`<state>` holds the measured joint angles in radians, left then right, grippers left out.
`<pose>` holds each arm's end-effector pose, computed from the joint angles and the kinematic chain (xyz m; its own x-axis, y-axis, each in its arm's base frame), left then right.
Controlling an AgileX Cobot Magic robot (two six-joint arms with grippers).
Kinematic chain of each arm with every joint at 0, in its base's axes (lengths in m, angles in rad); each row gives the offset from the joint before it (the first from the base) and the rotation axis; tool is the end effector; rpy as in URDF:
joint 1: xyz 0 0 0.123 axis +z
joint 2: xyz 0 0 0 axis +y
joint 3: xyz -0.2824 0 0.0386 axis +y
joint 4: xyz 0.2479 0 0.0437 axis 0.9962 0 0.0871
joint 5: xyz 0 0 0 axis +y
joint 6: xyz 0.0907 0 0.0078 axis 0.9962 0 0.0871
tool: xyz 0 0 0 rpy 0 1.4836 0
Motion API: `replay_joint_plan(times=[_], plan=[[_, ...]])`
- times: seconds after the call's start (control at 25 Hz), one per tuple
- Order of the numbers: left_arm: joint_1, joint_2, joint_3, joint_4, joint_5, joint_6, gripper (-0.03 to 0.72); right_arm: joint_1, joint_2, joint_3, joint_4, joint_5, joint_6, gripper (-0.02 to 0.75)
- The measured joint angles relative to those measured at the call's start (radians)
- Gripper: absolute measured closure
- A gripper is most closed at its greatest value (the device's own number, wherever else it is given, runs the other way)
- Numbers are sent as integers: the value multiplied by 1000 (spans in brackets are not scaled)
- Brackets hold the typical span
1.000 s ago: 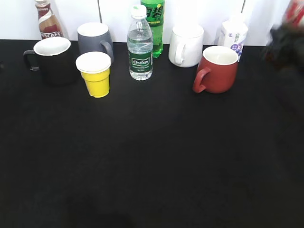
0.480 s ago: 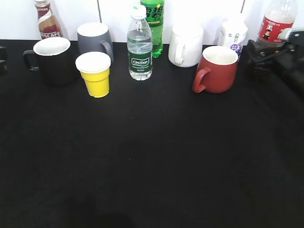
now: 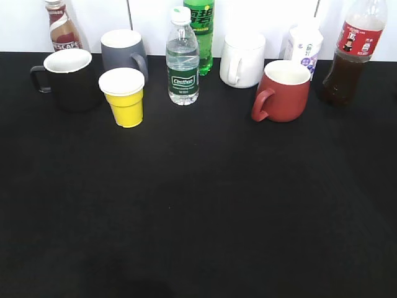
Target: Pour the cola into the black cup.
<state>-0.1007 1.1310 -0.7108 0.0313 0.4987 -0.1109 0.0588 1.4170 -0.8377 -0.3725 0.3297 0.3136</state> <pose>0.2191 -0.0208 0.2664 -0.7402 -0.0089 -0.6723 0.0289 0.9986 -0.0451 0.2892 0.0062 0.2439 -0.7169 -0.0825 -0.6922 -0.0055 0.9936 -0.1127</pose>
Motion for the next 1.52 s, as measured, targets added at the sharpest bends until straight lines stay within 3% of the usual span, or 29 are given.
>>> replay_joint_plan(times=[0.08, 0.2, 0.24, 0.4, 0.48, 0.72, 0.88, 1.24, 1.32, 1.4, 1.52], plan=[[0, -48, -38, -22, 212, 51, 335, 56, -54, -53, 186, 269, -163, 169], [0, -176, -43, -31, 472, 87, 163, 89, -208, -72, 361, 449, -270, 174], [0, -234, -43, -31, 538, 91, 139, 89, -278, -72, 386, 495, -285, 173], [0, -492, -43, -51, 657, 95, 176, 89, -611, -72, 424, 641, -291, 173], [0, -643, -43, -79, 679, 95, 193, 89, -765, -7, 390, 704, -292, 173], [0, -1030, 147, -62, 666, 103, 197, 89, -1235, 279, 384, 723, -295, 173], [0, -1038, 190, -48, 577, 105, 197, 89, -1267, 333, 383, 713, -295, 173], [0, -1038, 194, -48, 568, 105, 198, 89, -1267, 333, 383, 712, -295, 173], [14, -1057, 194, -47, 567, 105, 199, 38, -1295, 333, 383, 712, -295, 173], [40, -1109, 194, -47, 566, 105, 199, -72, -1364, 333, 383, 712, -295, 173], [42, -1138, 194, -46, 565, 105, 199, -102, -1422, 333, 383, 712, -295, 173]])
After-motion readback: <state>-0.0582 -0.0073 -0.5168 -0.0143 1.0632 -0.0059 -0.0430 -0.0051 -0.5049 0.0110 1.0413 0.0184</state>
